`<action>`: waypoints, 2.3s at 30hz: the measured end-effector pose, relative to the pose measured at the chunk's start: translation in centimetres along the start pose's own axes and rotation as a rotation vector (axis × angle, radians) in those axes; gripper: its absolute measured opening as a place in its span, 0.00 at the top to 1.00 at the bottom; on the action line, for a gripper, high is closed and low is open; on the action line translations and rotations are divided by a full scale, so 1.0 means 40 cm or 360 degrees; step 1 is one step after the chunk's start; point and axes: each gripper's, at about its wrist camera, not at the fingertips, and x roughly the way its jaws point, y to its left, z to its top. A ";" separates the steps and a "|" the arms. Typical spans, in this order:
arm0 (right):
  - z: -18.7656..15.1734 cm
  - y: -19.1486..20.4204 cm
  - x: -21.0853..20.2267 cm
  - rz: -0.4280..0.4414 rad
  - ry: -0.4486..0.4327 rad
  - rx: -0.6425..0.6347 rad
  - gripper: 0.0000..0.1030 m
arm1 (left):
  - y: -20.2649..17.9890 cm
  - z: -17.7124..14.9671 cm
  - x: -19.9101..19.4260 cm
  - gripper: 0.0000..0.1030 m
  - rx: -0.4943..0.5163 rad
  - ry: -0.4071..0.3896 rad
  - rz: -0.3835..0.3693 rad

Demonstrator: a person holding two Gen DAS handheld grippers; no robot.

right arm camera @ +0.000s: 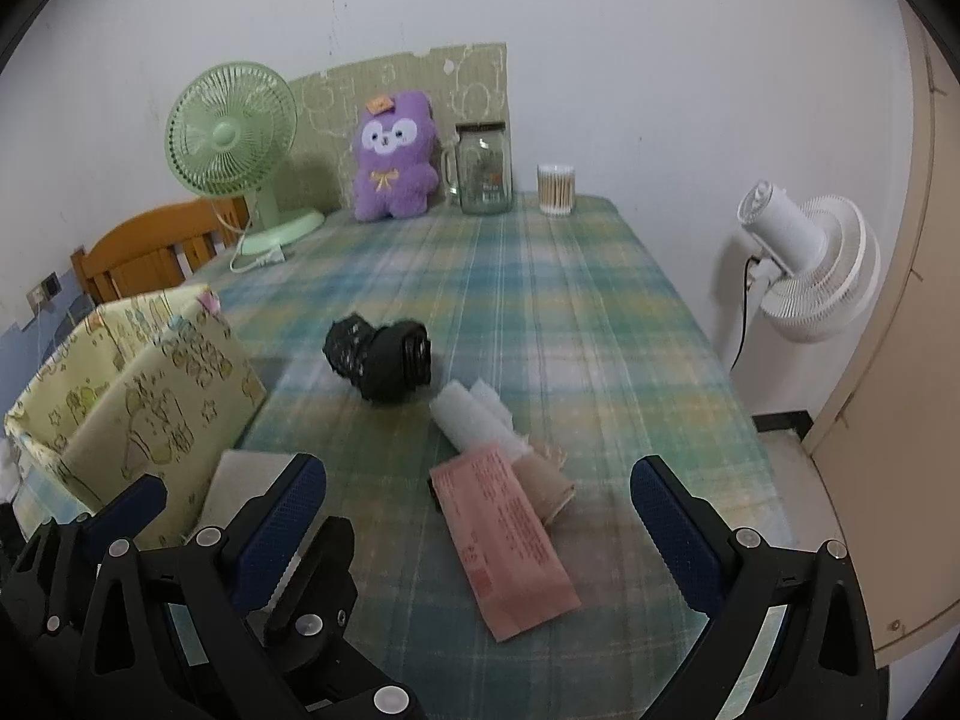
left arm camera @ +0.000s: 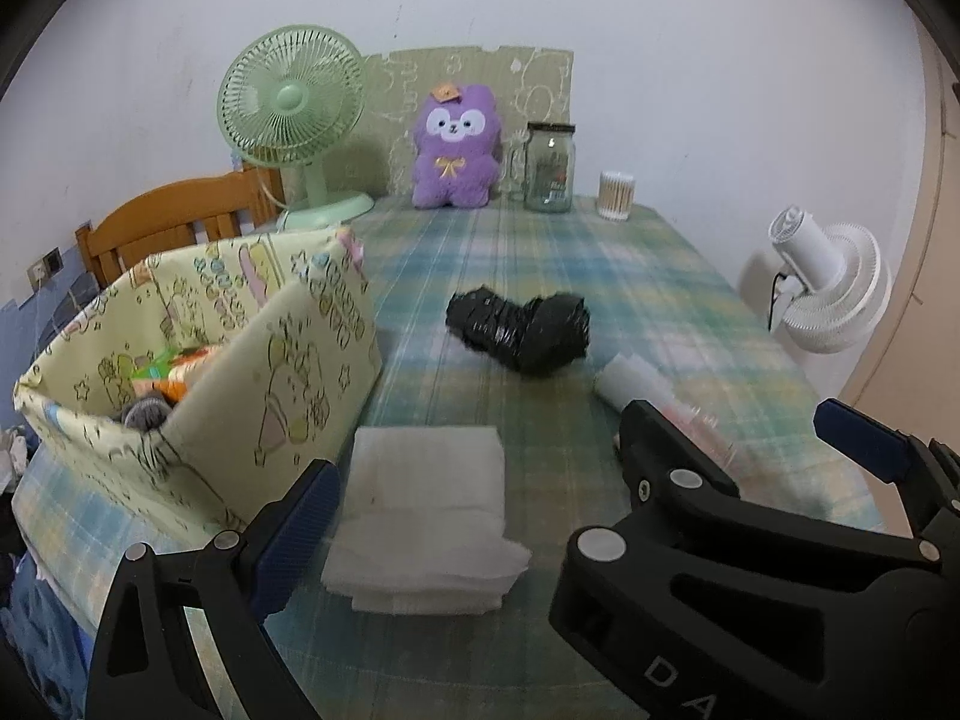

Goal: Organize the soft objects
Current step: 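Grasp the folded white towel with the left gripper, then grasp the pink paper packet with the right gripper while the left lifts the towel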

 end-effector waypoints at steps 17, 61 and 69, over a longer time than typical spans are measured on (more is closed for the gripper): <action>-0.054 0.022 0.065 0.0013 0.0151 -0.0016 0.01 | 0.044 -0.049 0.082 0.20 -0.0070 0.0199 0.0069; -0.067 0.018 0.088 0.0045 0.0286 0.0112 0.53 | 0.026 -0.041 0.079 0.66 0.0158 0.0168 -0.0039; -0.075 0.033 0.087 -0.0038 0.0251 0.0067 0.59 | 0.022 -0.047 0.079 0.67 0.0197 0.0154 -0.0026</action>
